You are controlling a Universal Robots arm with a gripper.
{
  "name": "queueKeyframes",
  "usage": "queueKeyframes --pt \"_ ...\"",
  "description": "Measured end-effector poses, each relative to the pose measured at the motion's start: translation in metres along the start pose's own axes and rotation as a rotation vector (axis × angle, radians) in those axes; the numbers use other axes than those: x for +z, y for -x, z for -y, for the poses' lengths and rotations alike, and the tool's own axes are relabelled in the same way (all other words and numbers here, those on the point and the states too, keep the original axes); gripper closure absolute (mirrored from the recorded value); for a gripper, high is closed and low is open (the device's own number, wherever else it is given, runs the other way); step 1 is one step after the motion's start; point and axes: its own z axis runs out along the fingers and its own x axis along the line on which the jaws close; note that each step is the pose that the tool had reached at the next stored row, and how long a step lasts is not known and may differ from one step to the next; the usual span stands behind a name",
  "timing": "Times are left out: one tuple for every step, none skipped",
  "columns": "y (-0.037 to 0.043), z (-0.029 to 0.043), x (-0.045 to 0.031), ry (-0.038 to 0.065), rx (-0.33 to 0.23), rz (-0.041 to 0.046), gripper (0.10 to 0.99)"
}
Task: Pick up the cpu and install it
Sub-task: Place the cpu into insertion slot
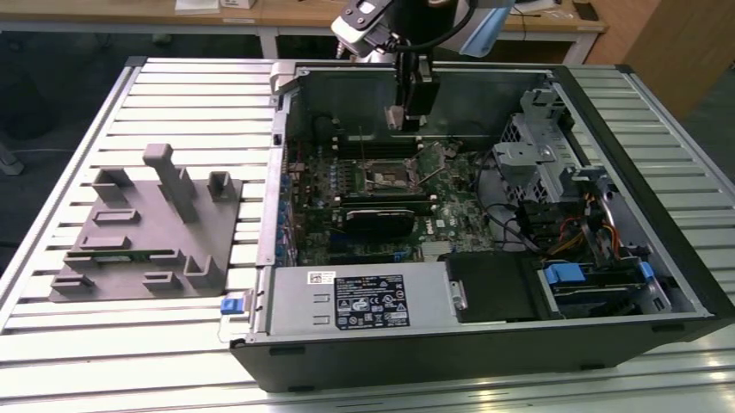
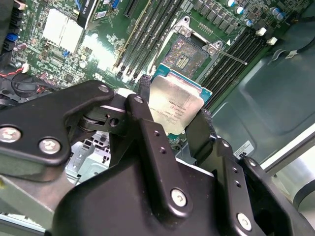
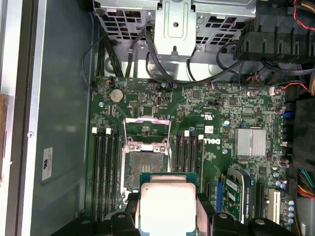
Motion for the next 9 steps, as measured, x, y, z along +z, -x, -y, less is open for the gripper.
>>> queueKeyframes --pt "0.0 0.0 0.0001 0.0 0.0 0.0 0.545" --pt "0.0 0.0 0.0008 0.0 0.0 0.0 0.545" --pt "0.0 0.0001 0.0019 0.0 0.0 0.0 0.545" --pt "0.0 0.0001 0.002 0.0 0.0 0.0 0.545" --pt "0.0 0.0001 0.0021 0.0 0.0 0.0 0.545" --pt "0.0 0.0001 0.0021 0.0 0.0 0.0 0.545" --pt "0.0 0.0001 0.0022 0.0 0.0 0.0 0.545" --pt "0.0 0.0001 0.0023 0.0 0.0 0.0 0.545" --pt "0.0 0.0001 0.0029 0.0 0.0 0.0 0.545"
